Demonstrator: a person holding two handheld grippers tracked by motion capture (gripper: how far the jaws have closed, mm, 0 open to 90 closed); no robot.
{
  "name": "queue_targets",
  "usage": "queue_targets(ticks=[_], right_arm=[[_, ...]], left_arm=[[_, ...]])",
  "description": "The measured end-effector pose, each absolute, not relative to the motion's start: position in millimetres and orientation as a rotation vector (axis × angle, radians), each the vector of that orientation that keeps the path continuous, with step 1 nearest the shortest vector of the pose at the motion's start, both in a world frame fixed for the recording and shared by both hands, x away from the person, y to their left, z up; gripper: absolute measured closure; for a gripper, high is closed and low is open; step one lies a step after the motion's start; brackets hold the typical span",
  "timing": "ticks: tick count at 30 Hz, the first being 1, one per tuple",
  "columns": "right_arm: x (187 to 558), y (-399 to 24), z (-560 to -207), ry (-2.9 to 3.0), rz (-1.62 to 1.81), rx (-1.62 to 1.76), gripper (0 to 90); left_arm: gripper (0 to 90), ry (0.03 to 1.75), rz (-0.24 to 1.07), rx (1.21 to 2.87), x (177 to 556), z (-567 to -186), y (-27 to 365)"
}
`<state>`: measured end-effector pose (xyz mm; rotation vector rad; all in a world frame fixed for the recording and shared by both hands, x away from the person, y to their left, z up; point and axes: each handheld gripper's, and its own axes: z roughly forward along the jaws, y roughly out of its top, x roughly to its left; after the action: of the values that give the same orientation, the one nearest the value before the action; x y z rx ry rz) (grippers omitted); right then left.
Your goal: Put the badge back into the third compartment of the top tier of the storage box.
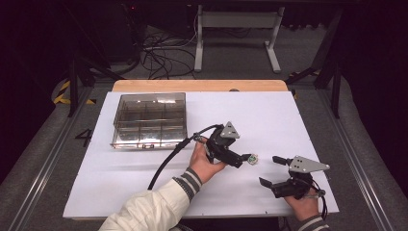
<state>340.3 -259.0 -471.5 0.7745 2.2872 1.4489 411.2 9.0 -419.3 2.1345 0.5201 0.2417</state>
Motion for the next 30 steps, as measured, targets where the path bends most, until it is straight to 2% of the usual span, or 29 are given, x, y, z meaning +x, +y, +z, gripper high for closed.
queue_targets(ticks=[30], right_arm=[[340.1, -261.1, -471.1, 2.285, 1.468, 0.774, 5.1]], left_arm=[[16.9, 0.552, 0.179, 2.206, 422.6, -462.6, -36.7]])
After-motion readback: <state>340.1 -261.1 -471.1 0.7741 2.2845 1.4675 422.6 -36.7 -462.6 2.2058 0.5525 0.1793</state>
